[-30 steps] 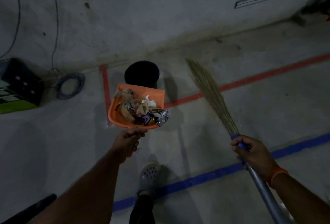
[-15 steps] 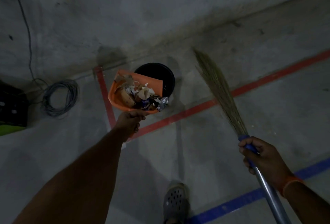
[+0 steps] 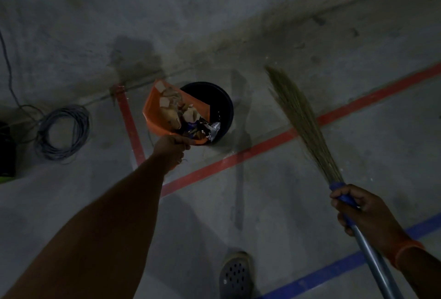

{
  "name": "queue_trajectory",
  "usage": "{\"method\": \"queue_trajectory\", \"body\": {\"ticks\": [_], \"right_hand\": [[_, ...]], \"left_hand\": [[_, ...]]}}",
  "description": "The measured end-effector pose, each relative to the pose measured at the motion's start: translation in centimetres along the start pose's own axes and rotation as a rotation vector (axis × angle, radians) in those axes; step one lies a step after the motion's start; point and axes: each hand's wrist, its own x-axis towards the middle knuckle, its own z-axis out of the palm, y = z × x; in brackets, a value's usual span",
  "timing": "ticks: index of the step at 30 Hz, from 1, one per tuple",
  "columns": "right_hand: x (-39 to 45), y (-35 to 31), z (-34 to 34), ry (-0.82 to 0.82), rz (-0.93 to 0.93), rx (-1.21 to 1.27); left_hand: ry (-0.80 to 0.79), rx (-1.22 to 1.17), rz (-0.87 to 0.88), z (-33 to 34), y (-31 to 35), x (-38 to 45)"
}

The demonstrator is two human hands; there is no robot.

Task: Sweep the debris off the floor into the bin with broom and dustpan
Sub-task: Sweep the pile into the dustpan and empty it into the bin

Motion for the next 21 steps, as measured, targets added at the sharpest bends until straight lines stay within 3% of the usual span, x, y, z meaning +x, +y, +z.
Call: {"method": "queue_trajectory", "body": {"ticks": [7, 11, 21], "right_hand": [[1.2, -0.1, 0.2, -0.005, 0.002, -0.007], [1.5, -0.3, 0.2, -0.007, 0.006, -0.007], [2.0, -1.4, -0.7, -0.013, -0.002, 0.006]], "left_hand": [[0.04, 0.093, -0.065, 0.3, 1.5, 2.0], [0.061, 0.251, -0.045, 0.6, 2.0, 2.6], [0.117, 0.341, 0.01, 0.6, 1.5, 2.6]]}}
